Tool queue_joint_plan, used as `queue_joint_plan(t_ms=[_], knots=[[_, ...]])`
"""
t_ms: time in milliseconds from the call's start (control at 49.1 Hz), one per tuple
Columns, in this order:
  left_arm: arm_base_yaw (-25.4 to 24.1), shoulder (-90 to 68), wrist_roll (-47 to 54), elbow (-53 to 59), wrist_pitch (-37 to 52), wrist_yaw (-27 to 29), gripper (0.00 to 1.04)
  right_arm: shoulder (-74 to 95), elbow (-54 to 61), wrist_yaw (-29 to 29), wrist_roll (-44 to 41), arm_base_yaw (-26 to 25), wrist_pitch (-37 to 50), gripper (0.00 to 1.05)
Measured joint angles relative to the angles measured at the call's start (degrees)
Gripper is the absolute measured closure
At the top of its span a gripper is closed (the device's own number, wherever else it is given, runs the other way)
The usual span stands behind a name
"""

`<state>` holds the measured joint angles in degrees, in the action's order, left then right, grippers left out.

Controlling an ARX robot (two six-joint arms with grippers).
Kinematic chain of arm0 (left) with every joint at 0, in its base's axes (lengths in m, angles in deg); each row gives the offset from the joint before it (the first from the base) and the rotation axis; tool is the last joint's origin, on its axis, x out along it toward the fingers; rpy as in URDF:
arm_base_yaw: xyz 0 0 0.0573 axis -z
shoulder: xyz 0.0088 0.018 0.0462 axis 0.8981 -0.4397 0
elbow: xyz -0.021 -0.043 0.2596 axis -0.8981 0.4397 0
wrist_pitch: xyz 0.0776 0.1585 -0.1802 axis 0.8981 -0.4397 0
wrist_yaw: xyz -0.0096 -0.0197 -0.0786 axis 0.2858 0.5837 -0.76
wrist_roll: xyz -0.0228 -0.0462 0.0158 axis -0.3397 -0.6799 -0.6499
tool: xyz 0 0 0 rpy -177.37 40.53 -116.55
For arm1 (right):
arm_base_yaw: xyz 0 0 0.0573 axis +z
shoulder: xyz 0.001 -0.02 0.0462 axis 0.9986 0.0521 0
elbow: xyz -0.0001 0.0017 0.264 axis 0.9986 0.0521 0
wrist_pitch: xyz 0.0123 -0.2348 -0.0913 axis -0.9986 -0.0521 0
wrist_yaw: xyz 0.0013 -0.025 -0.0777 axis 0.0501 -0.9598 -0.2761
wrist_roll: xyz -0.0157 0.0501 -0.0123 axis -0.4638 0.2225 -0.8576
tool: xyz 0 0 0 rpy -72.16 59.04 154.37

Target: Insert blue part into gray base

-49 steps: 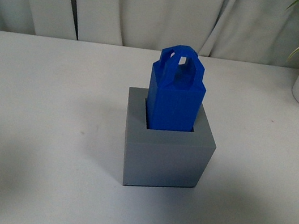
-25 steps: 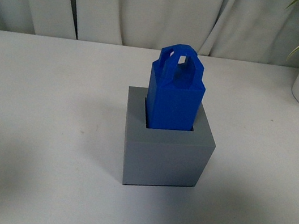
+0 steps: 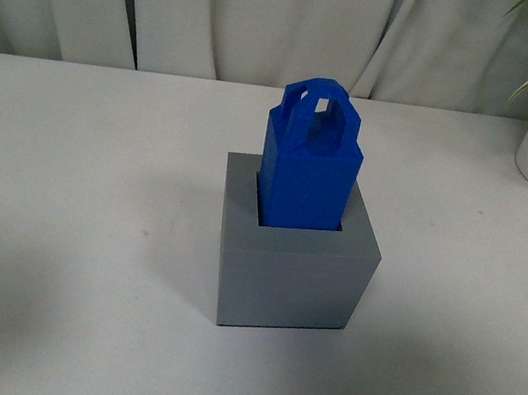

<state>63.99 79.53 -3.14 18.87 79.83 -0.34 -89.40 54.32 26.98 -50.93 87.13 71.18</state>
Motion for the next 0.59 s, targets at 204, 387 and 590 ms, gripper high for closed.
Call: queue_joint_plan(t_ms=[204,387,590], knots=[[-0.02,0.0,0.0,0.0,0.0,0.0,0.06,0.0,0.0,0.0,0.0,0.0,-0.02,0.31],[0.0,0.0,0.0,0.0,0.0,0.0,0.06,0.0,0.0,0.0,0.02,0.0,-0.02,0.07],[0.0,0.0,0.0,0.0,0.0,0.0,0.06,0.0,0.0,0.0,0.02,0.0,-0.02,0.07]])
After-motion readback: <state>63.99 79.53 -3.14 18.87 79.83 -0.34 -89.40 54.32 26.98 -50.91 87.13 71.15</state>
